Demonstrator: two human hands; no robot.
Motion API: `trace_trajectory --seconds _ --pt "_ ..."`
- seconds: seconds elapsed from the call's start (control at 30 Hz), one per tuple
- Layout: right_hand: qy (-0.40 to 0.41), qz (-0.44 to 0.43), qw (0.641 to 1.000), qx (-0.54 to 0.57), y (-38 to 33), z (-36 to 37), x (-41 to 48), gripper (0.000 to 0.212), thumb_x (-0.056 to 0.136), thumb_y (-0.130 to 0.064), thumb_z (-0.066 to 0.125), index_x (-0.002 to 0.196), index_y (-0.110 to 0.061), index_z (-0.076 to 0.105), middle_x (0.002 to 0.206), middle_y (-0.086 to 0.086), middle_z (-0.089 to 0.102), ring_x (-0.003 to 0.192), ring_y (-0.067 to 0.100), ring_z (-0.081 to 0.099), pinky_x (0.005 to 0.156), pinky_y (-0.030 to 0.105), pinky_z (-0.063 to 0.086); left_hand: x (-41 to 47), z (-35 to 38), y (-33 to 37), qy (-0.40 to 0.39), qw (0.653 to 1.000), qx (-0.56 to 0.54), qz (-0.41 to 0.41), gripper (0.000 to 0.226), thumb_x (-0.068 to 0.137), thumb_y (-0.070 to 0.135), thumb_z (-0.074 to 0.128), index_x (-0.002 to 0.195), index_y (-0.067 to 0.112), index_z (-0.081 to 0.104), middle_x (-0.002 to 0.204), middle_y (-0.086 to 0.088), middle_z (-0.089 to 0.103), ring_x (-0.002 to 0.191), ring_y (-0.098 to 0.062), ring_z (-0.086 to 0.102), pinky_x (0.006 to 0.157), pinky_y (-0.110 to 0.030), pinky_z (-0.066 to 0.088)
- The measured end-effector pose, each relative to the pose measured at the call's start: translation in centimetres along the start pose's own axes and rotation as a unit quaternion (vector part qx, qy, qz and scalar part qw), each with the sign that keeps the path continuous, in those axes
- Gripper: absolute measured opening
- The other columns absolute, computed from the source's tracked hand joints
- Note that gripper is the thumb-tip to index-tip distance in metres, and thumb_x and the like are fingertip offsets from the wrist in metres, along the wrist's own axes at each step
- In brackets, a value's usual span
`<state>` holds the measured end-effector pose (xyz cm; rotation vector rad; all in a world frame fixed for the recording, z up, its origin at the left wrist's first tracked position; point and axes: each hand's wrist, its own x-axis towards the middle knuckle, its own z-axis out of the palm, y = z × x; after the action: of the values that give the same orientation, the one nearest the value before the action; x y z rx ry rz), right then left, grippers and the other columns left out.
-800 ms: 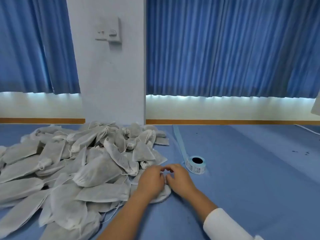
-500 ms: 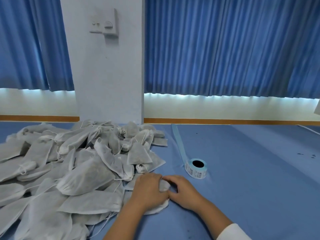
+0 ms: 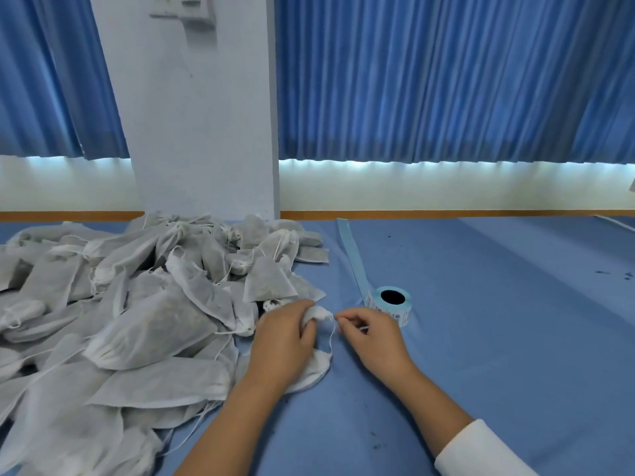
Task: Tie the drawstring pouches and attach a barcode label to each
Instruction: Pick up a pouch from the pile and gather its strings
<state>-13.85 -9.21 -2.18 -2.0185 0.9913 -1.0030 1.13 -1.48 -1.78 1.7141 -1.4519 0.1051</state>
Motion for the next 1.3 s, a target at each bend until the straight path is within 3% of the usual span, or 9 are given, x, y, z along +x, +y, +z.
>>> trace_trajectory --seconds 0.2,0.4,0.6,0.77,0.9,1.0,1.1,1.2,1.3 --pt "-0.035 0.04 0.988 0.143 -0.6 -0.1 0.2 0.023 0.09 -0.024 0.07 0.113 -0.022 0.067 0.111 -0.013 0.069 0.103 -0.007 0.061 0.09 0.01 0.046 0.5 -0.1 1.3 0.067 0.995 -0.039 0.061 0.016 0.091 0.012 0.068 0.102 0.021 0.073 0.092 0.029 0.062 0.089 -0.003 0.062 0.082 -0.026 0.046" --pt "-0.022 0.043 0.976 0.212 -1.0 -0.3 -0.2 0.009 0.092 -0.021 0.068 0.092 -0.018 0.076 0.083 -0.003 0.076 0.085 0.007 0.071 0.081 0.018 0.05 0.2 -0.2 1.7 0.1 0.992 -0.035 0.072 0.032 0.087 0.004 0.072 0.118 0.011 0.069 0.106 0.004 0.072 0.1 -0.005 0.054 0.092 -0.036 0.045" --pt "-0.037 0.007 0.983 0.181 -2.0 -1.8 -0.3 0.025 0.093 -0.021 0.063 0.077 -0.035 0.076 0.095 -0.011 0.071 0.092 -0.002 0.064 0.083 0.01 0.047 0.4 -1.2 1.2 0.133 0.986 0.037 0.097 0.04 0.082 -0.009 0.069 0.119 0.007 0.068 0.098 0.001 0.073 0.094 -0.008 0.054 0.109 -0.029 0.027" --pt "0.022 0.034 0.974 0.221 -2.4 -2.9 0.0 0.033 0.092 -0.013 0.057 0.065 -0.026 0.071 0.093 -0.012 0.071 0.095 -0.001 0.062 0.091 0.02 0.044 0.2 -0.9 1.2 0.126 0.983 0.082 0.11 0.048 0.072 -0.016 0.073 0.115 0.004 0.069 0.091 -0.003 0.071 0.088 -0.021 0.064 0.099 -0.04 0.041" --pt "0.038 0.061 0.946 0.316 -2.7 -3.8 0.3 0.032 0.096 -0.007 0.05 0.07 -0.012 0.067 0.069 0.001 0.064 0.071 0.013 0.062 0.079 0.026 0.052 -0.1 -0.9 2.1 0.074 0.986 0.092 0.119 0.046 0.065 -0.007 0.066 0.108 0.01 0.074 0.091 -0.006 0.068 0.083 -0.027 0.064 0.082 -0.038 0.044" --pt "-0.007 0.065 0.933 0.353 -3.4 -3.9 0.0 0.034 0.099 -0.006 0.047 0.071 -0.015 0.065 0.052 0.0 0.042 0.049 0.015 0.039 0.052 0.023 0.047 -1.0 -0.9 3.6 -0.039 0.996 0.047 0.071 0.038 0.071 0.023 0.057 0.104 0.024 0.075 0.095 0.007 0.06 0.092 -0.021 0.06 0.094 -0.037 0.035" --pt "-0.061 0.047 0.955 0.285 -4.0 -4.3 -0.6 0.034 0.098 -0.014 0.052 0.068 -0.023 0.067 0.049 -0.008 0.034 0.042 0.008 0.026 0.04 0.017 0.028 -1.3 -0.9 4.7 -0.129 0.99 -0.035 0.034 0.033 0.073 0.054 0.049 0.096 0.038 0.067 0.101 0.021 0.057 0.104 0.005 0.049 0.11 -0.037 0.025" --pt "-0.085 0.02 0.966 0.244 -4.7 -4.9 -1.1 0.021 0.086 -0.028 0.059 0.069 -0.026 0.07 0.046 -0.009 0.034 0.041 0.008 0.027 0.041 0.017 0.026 -1.2 -1.3 5.6 -0.154 0.982 -0.099 0.043 0.004 0.082 0.048 0.053 0.083 0.048 0.058 0.092 0.024 0.065 0.102 0.009 0.053 0.117 -0.043 0.018" --pt "-0.063 -0.002 0.974 0.217 -4.7 -5.2 -1.2 0.017 0.084 -0.032 0.061 0.071 -0.027 0.071 0.045 -0.009 0.036 0.043 0.01 0.029 0.043 0.019 0.027 -1.3 -1.7 6.3 -0.188 0.95 -0.251 -0.007 0.021 0.085 0.031 0.055 0.07 0.041 0.067 0.083 0.017 0.071 0.084 0.001 0.062 0.105 -0.044 0.041"
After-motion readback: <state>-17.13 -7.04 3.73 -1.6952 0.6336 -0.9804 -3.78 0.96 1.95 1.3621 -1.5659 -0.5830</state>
